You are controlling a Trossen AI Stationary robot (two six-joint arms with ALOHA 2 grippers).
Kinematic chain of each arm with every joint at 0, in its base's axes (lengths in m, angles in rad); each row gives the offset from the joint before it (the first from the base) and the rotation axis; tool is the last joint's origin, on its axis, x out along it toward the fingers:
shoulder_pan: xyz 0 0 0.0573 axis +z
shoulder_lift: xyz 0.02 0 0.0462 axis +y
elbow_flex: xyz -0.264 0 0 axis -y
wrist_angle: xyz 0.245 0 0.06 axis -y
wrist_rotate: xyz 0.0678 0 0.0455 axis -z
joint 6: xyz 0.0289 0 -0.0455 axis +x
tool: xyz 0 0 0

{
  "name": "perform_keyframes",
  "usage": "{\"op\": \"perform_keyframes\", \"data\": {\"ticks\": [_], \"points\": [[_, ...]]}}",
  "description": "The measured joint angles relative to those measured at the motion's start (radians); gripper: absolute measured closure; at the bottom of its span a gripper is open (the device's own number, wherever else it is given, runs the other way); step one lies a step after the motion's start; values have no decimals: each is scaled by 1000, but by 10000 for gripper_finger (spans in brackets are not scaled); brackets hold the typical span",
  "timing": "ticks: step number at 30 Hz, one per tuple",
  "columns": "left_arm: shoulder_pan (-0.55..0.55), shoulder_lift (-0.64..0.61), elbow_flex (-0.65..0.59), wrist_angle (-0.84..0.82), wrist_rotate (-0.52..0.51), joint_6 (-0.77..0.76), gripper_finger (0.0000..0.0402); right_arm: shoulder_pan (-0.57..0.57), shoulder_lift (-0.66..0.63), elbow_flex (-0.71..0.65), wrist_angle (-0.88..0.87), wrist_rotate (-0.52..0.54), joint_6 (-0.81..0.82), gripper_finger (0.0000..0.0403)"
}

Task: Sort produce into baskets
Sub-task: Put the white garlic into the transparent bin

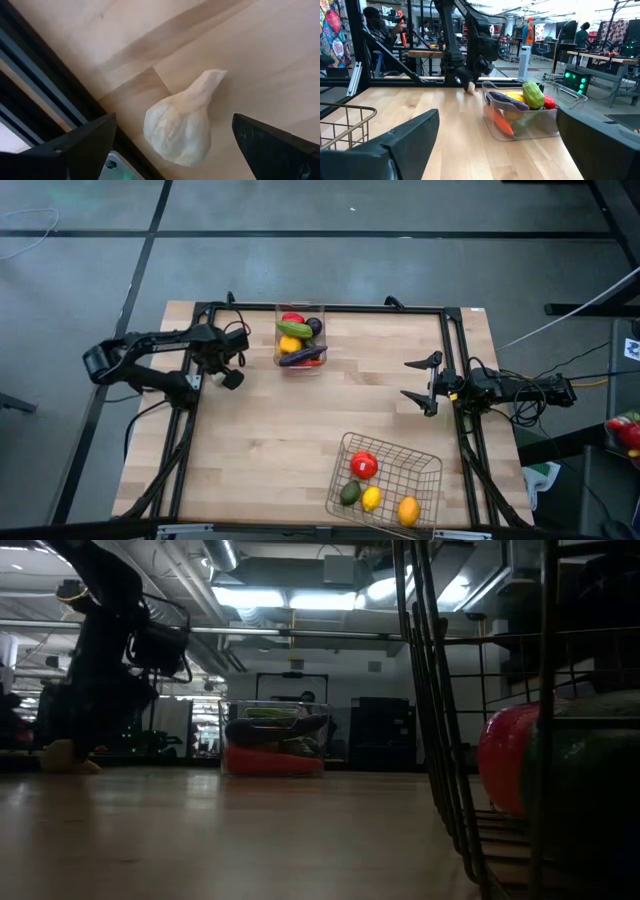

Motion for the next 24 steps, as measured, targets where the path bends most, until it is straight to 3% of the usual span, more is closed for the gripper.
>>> {"op": "perform_keyframes", "data": {"ticks": [8, 16, 24], "points": [[7, 86, 0, 13, 3, 17, 21, 0, 0, 0, 0, 0, 0, 6], [7, 89, 0, 136, 1, 39, 85, 0, 0, 0, 0, 0, 0, 6], [7, 89, 0, 85, -1, -4, 144, 0, 0, 0, 0, 0, 0, 6]]}}
